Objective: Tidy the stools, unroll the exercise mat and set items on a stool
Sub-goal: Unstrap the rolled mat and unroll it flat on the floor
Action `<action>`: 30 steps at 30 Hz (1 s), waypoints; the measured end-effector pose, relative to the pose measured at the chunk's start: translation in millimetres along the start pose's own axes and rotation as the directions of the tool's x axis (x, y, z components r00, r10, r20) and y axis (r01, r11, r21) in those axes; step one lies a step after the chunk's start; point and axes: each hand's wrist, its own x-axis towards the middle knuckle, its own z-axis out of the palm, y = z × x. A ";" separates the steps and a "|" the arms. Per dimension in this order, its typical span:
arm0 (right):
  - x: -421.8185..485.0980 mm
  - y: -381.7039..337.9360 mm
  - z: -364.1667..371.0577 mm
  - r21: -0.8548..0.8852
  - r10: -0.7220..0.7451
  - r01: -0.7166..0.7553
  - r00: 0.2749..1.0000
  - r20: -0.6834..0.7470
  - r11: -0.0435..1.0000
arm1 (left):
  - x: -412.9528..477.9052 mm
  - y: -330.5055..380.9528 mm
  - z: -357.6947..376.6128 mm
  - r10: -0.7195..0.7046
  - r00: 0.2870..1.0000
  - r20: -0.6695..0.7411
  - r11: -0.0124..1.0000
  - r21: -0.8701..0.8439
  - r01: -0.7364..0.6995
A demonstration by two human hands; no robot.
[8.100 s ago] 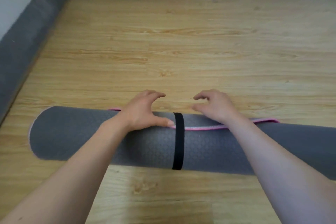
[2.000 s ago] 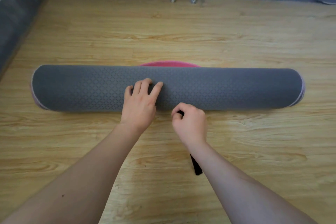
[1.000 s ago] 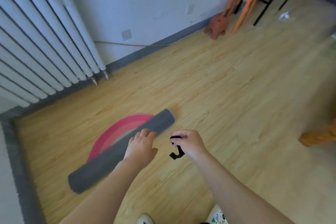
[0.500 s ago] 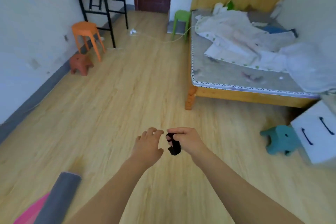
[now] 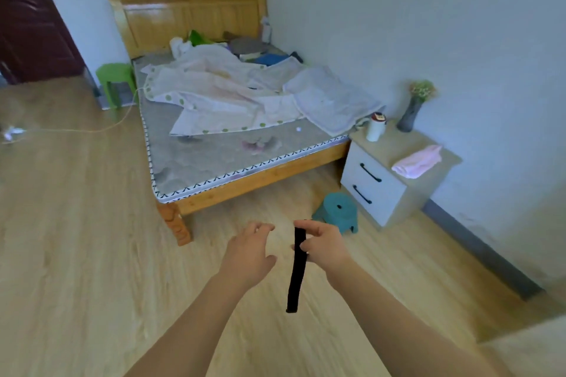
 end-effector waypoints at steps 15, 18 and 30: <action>280.9 -111.3 -212.2 0.255 0.153 -0.023 0.850 -0.504 0.967 | 399.7 151.4 8.1 0.428 0.897 0.115 0.901 0.029 -0.433; 328.5 -126.6 -244.5 0.322 0.184 0.004 0.813 -0.552 0.947 | 459.1 171.0 17.4 0.451 0.873 0.183 0.884 0.040 -0.465; 570.7 -115.9 -398.2 0.430 0.257 -0.011 0.815 -0.520 0.903 | 698.2 268.2 94.7 0.445 0.833 0.327 0.860 0.103 -0.500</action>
